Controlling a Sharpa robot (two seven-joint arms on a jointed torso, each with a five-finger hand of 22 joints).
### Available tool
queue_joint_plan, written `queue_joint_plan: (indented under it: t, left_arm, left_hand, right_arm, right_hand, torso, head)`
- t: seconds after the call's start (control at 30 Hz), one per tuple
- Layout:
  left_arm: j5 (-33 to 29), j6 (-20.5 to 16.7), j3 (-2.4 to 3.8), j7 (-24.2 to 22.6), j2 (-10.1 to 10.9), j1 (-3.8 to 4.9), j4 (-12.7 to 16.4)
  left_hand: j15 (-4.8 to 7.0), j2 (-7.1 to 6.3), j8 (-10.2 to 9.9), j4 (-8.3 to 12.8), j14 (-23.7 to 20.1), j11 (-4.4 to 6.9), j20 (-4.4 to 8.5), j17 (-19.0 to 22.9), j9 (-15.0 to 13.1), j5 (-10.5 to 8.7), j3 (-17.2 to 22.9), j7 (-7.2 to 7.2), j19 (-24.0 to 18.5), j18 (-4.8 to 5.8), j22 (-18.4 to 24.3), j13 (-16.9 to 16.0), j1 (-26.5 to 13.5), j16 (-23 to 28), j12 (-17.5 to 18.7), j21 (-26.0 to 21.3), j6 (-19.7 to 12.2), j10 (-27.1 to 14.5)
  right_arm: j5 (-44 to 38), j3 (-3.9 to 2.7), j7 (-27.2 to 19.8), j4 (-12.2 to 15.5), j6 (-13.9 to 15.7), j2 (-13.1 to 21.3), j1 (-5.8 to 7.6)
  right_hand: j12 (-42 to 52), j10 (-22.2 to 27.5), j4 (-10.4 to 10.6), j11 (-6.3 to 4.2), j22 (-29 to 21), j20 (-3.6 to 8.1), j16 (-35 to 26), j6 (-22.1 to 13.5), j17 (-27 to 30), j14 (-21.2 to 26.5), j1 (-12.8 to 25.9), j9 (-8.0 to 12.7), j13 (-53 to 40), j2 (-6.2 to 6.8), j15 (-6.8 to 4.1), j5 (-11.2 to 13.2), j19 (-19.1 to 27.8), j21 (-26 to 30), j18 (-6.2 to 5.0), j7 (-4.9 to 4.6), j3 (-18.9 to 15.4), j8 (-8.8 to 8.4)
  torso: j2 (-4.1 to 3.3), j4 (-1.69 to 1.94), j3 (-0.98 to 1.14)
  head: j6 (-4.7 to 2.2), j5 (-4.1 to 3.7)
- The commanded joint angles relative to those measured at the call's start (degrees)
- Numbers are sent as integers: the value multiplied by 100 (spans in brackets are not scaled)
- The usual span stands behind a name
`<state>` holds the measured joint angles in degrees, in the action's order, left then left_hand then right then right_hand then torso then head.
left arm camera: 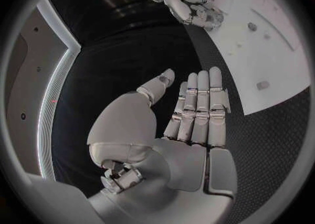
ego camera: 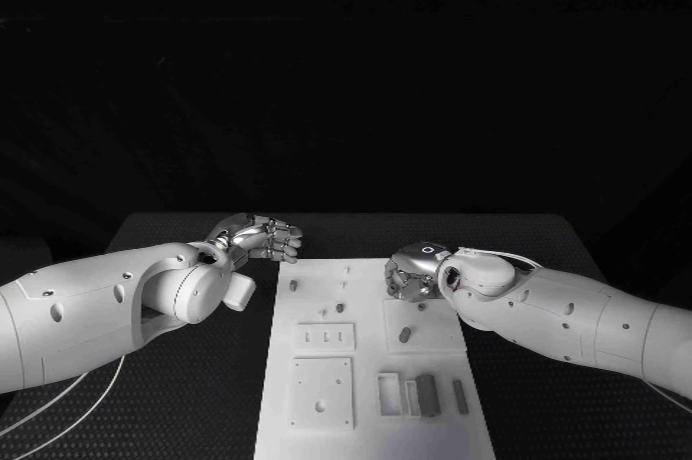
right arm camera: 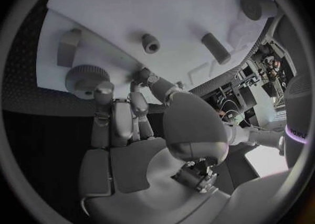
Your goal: Assemble the parts on the task board
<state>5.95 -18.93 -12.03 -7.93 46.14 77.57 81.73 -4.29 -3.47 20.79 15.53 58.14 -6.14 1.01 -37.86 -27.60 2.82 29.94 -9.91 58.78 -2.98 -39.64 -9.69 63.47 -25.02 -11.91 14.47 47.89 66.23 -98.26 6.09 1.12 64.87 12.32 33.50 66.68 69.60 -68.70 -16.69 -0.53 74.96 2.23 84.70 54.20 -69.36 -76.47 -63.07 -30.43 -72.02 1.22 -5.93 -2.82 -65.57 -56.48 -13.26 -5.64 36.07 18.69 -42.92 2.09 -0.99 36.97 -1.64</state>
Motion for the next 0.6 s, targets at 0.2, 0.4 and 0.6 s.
queue_joint_plan:
  t: [0.2, 0.4, 0.6]
  left_arm:
    - [30, 24, 6, -30, -8, 10, 12]
    - [30, 26, 7, -31, -17, 10, 4]
    - [30, 24, 7, -26, -54, 10, -24]
  left_hand:
    - [-17, -17, -21, 29, 42, -31, 24, -10, 8, 12, 18, -28, 10, -50, -10, -9, -30, 28, 33, 24, 14, -3]
    - [-17, -18, -22, 31, 43, -31, 24, -15, 8, 12, 18, -28, 10, -50, -12, -11, -30, 31, 36, 24, 15, -2]
    - [-17, -21, -23, 34, 45, -31, 24, -20, 8, 12, 18, -28, 10, -50, -15, -13, -29, 35, 38, 24, 16, 0]
  right_arm:
    - [-89, -2, 404, 115, 634, -31, -3]
    - [-249, -8, 586, 67, 947, -237, 38]
    - [-378, -16, 621, -142, 1120, -520, 73]
  right_hand:
    - [42, -79, 3, -22, 113, 30, 35, 518, -13, -25, -28, -76, -12, 72, -43, -8, 22, -39, -174, 16, 54, 44]
    - [26, -81, 4, -28, 111, 36, 37, 527, -6, -32, -35, -78, 2, 71, -49, -8, 13, -45, -174, 21, 65, 45]
    - [4, -71, 4, -30, 109, 39, 36, 532, 6, -33, -37, -79, 21, 79, -52, -8, 7, -48, -174, 23, 71, 44]
  torso:
    - [3, 2, -2]
    - [0, 0, 0]
    - [-7, 10, 2]
  head:
    - [-38, 5]
    - [-77, 13]
    - [-98, 9]
